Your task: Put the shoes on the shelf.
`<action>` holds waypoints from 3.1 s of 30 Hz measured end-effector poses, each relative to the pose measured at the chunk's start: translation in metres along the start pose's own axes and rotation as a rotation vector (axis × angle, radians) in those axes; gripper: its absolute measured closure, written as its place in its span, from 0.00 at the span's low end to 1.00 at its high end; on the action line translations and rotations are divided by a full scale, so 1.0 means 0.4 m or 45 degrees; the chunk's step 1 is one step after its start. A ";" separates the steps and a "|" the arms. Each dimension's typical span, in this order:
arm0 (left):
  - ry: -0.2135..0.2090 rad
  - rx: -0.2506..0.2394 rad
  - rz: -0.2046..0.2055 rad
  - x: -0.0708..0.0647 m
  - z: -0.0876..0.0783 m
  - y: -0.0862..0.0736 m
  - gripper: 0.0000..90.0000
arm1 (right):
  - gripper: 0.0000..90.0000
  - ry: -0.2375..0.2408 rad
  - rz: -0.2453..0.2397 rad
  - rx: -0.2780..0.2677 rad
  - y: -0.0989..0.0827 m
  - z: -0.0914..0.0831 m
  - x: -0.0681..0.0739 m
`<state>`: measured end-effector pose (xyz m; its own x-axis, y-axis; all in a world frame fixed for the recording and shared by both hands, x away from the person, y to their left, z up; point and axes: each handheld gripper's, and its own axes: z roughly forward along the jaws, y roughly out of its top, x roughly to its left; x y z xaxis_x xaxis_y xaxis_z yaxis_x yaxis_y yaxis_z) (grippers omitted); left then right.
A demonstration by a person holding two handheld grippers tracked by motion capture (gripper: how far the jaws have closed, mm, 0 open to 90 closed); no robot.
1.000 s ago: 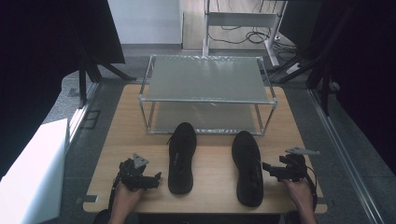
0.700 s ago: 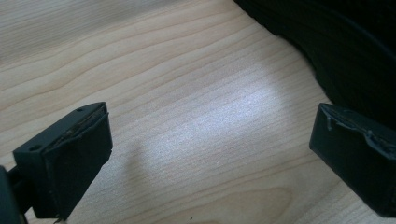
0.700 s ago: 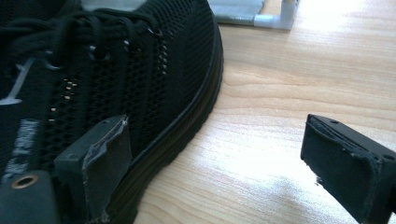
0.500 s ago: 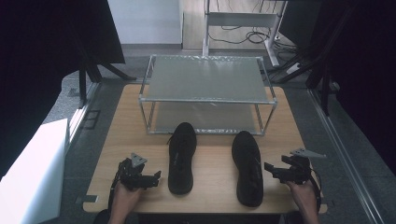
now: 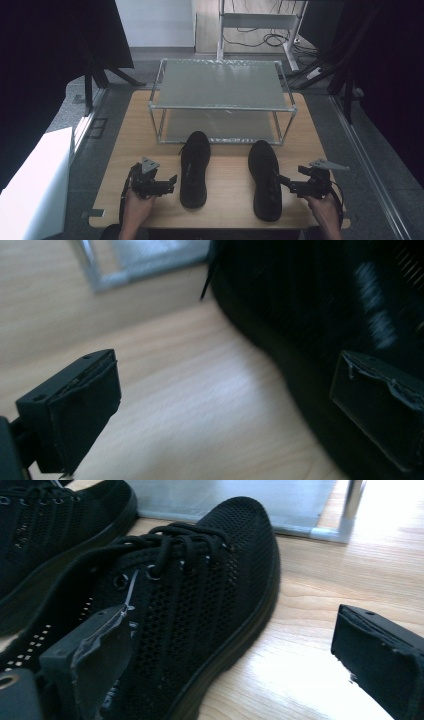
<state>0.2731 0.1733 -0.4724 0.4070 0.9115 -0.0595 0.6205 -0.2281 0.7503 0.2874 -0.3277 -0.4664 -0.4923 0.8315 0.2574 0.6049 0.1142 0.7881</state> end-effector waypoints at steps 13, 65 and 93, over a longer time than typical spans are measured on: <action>-0.148 -0.018 -0.079 -0.050 0.088 0.074 0.00 | 0.02 0.060 -0.018 0.044 0.004 0.057 0.030; -0.257 -0.078 -0.263 0.005 0.104 0.051 0.88 | 0.85 0.115 0.328 -0.067 0.021 0.096 0.013; -0.409 -0.278 -0.351 -0.038 -0.049 0.113 0.88 | 0.85 0.440 0.509 -0.244 0.114 0.050 0.093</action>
<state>0.2817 0.1556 -0.4245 0.4550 0.7682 -0.4503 0.5929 0.1159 0.7969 0.3092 -0.2808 -0.4319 -0.4441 0.5596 0.6997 0.6779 -0.3008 0.6708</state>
